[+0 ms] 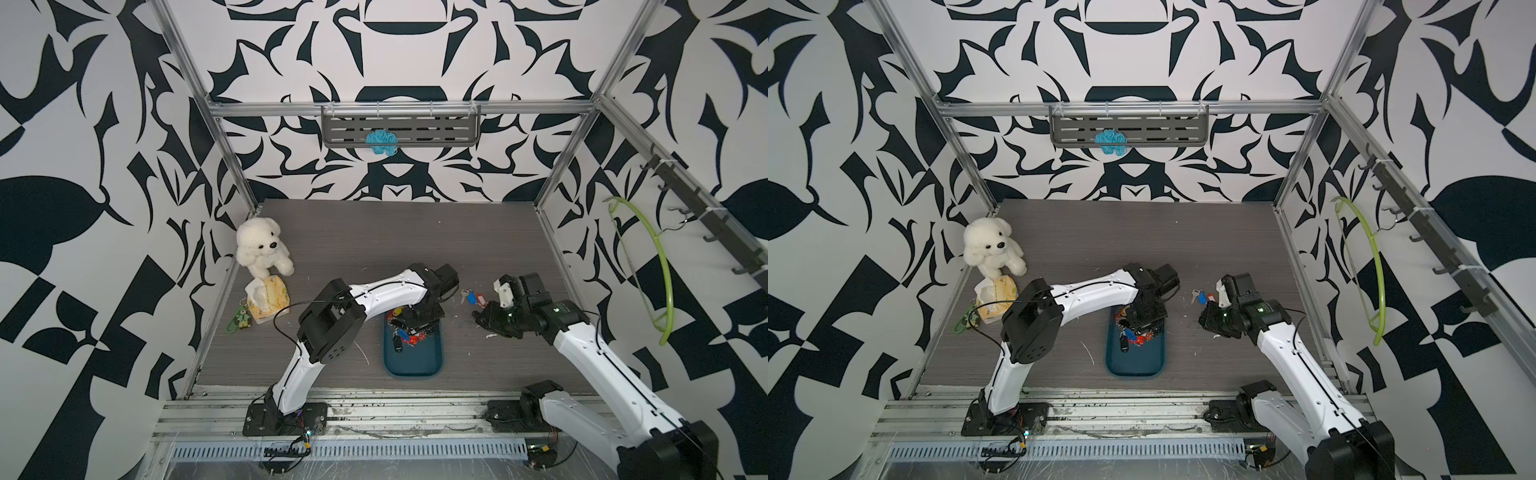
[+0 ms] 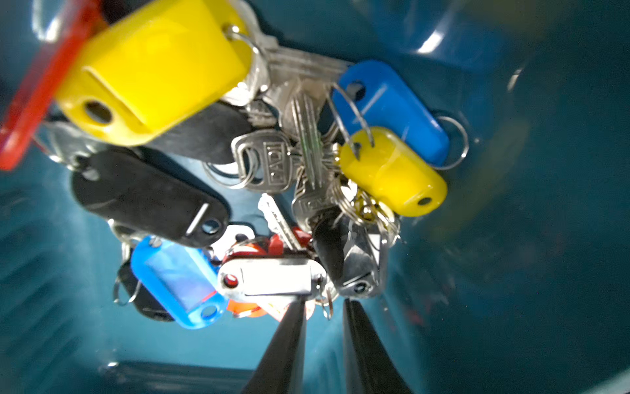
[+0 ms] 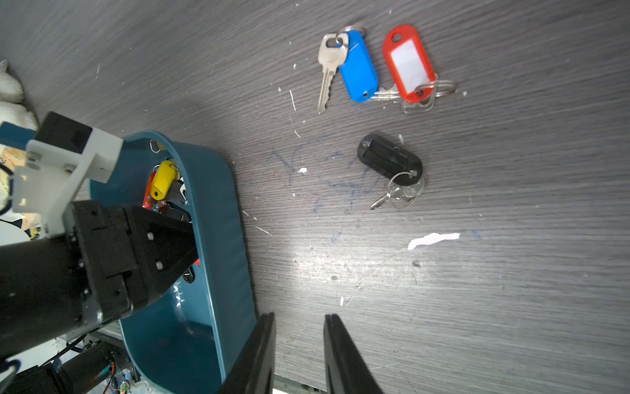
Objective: Take the keys out of the storage box
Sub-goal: Pick up the key from the storage box.
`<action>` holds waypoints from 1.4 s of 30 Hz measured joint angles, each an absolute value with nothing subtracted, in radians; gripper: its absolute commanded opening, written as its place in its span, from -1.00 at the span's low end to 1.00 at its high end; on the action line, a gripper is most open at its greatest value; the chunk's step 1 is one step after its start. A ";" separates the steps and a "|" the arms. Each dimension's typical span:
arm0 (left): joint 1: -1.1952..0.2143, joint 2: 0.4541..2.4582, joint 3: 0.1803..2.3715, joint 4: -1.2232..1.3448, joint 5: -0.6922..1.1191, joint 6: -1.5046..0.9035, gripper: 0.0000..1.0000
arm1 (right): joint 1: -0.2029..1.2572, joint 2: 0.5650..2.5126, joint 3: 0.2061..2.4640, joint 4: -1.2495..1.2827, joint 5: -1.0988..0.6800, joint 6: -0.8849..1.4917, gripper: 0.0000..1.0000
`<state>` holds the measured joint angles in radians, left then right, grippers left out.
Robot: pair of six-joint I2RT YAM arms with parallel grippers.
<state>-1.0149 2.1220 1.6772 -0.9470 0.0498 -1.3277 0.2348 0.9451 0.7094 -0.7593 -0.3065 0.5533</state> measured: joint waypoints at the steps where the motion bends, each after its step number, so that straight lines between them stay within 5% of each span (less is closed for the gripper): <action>1: -1.015 2.122 1.677 -0.946 0.049 -1.327 -0.59 | 0.235 0.943 0.709 -0.759 -0.307 0.553 -0.41; 20: -1.018 2.120 1.668 -0.927 0.046 -1.317 -0.98 | 0.235 0.930 0.709 -0.768 -0.305 0.553 -0.43; 42: -1.019 1.900 1.612 -1.016 -0.097 -1.249 -1.00 | 0.235 0.925 0.709 -0.780 -0.302 0.554 -0.43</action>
